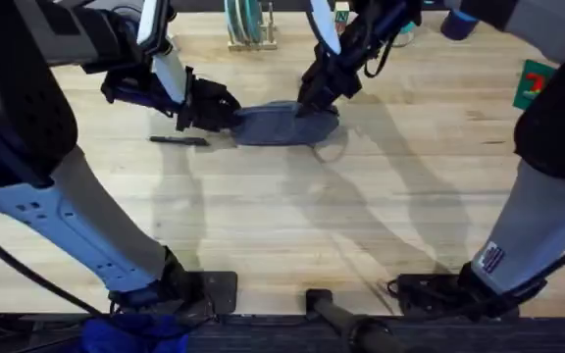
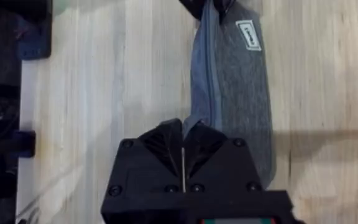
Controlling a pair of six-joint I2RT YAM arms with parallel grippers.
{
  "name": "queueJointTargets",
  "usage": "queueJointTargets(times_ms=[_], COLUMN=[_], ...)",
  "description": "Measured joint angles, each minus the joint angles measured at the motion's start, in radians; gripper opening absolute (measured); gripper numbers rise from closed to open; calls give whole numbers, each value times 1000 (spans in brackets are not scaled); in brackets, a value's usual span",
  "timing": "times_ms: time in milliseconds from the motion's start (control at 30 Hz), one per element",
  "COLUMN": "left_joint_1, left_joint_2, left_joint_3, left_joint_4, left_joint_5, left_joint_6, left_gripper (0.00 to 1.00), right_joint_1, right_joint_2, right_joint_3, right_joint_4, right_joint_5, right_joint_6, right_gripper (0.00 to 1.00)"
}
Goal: Unzip the bag, pick up the pens from the table one at a time and place them inside, then zip the bag closed.
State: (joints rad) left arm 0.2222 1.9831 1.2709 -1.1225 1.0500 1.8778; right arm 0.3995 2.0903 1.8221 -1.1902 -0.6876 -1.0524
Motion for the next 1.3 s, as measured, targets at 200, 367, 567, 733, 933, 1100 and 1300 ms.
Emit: queueJointTargets(times_ms=[200,367,567,733,933,1100,1300], left_joint_1=[0,0,0,-1,-1,-1,-1], left_joint_2=[0,0,0,0,0,0,0], left_joint_3=[0,0,0,0,0,0,0], left_joint_4=[0,0,0,0,0,0,0], left_joint_5=[0,0,0,0,0,0,0], left_joint_6=[0,0,0,0,0,0,0], left_gripper=[41,41,41,41,41,41,41], right_joint_1=[29,61,96,124,144,156,174], right_joint_2=[0,0,0,0,0,0,0], right_joint_3=[0,0,0,0,0,0,0], right_joint_4=[53,111,153,195,230,256,282], right_joint_5=[0,0,0,0,4,9,16], right_joint_6=[41,80,136,172,216,245,265], right_gripper=[30,30,30,29,32,31,31])
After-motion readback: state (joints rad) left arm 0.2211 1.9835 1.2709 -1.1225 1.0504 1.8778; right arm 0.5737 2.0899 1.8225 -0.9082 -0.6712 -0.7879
